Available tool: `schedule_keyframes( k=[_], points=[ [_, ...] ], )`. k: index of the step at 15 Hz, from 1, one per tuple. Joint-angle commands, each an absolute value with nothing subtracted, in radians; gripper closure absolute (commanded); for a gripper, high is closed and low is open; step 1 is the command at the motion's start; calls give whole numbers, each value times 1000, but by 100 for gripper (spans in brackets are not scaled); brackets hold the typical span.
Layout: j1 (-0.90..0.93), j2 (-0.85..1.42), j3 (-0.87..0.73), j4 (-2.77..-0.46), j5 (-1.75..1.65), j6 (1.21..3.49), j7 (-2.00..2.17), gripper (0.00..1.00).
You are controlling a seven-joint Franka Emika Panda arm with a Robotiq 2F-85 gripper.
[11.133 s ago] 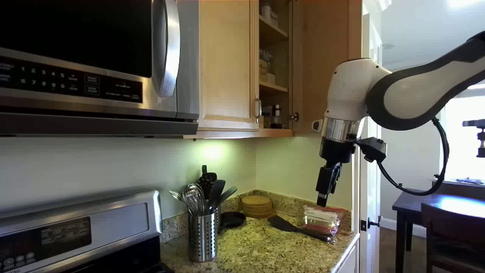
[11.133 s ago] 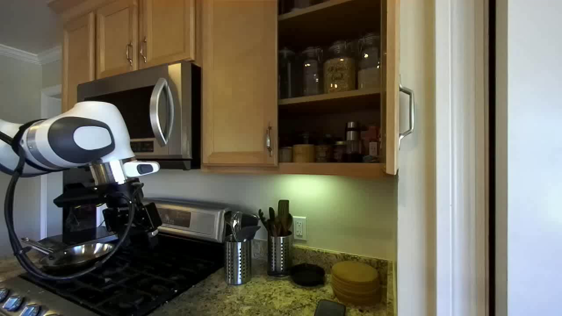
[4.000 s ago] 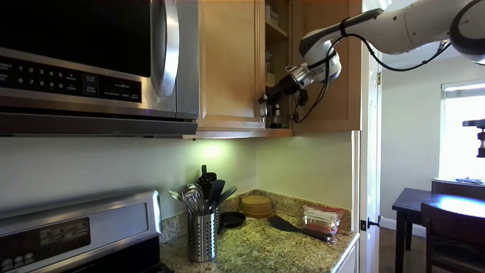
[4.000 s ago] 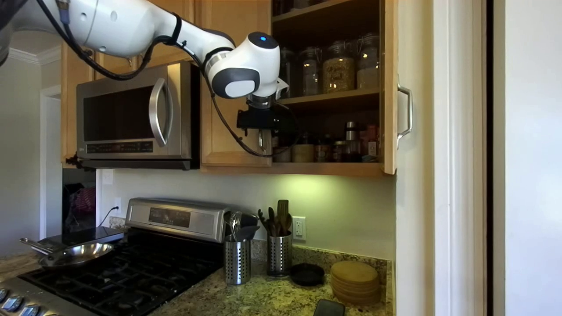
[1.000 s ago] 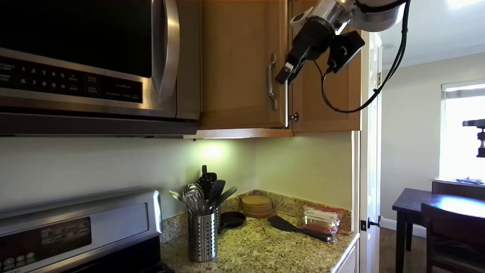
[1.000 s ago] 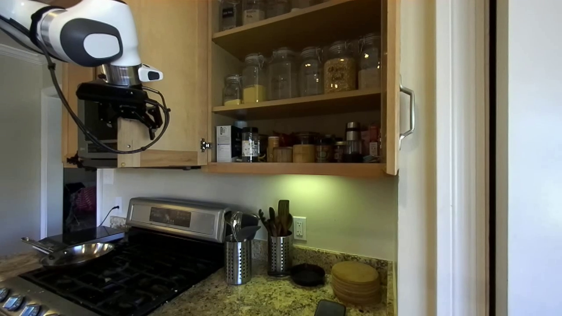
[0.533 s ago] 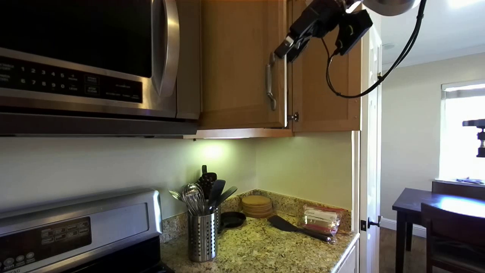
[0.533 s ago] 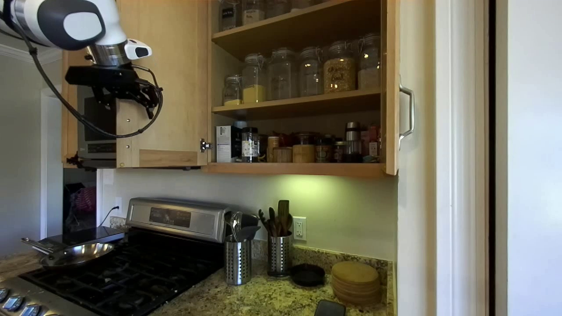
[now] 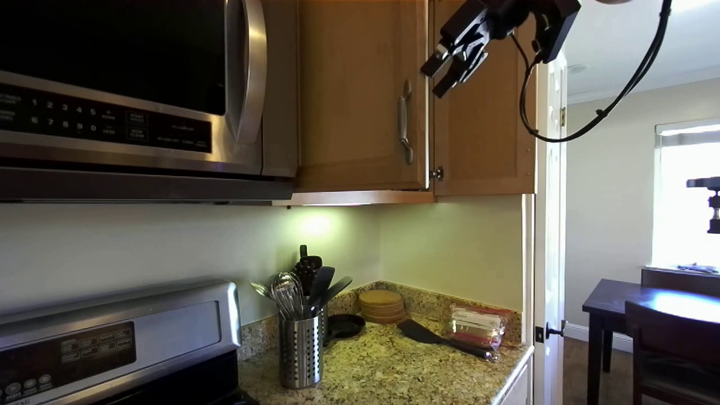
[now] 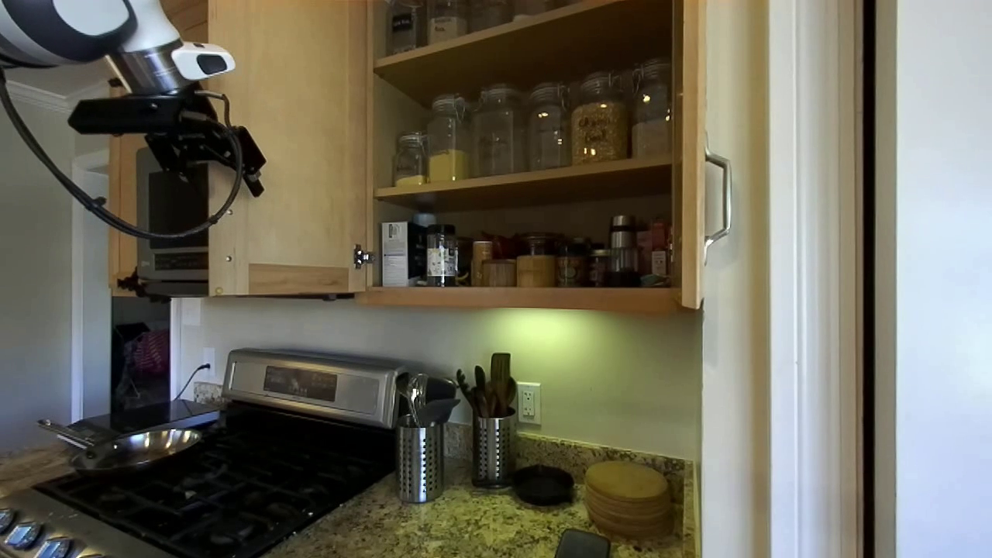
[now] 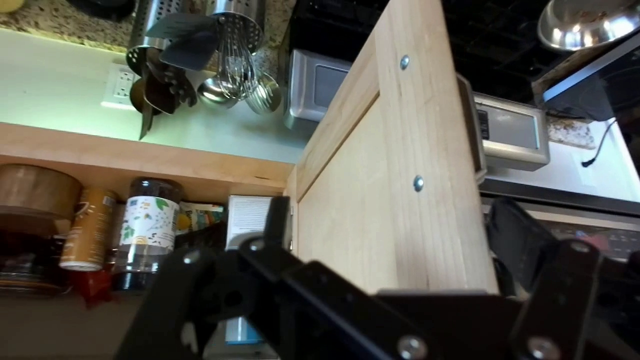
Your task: Open the left cabinet door then take out the bottle at the left and put it on the counter top
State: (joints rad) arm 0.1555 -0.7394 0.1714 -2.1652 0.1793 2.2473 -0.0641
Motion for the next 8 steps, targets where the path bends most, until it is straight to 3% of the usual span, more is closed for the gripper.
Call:
schedule_keyframes(
  k=[1, 8],
  points=[
    [98, -816, 190, -2228, 106, 2223, 57, 0],
    [25, -857, 187, -2256, 33, 2126, 161, 0]
  ],
)
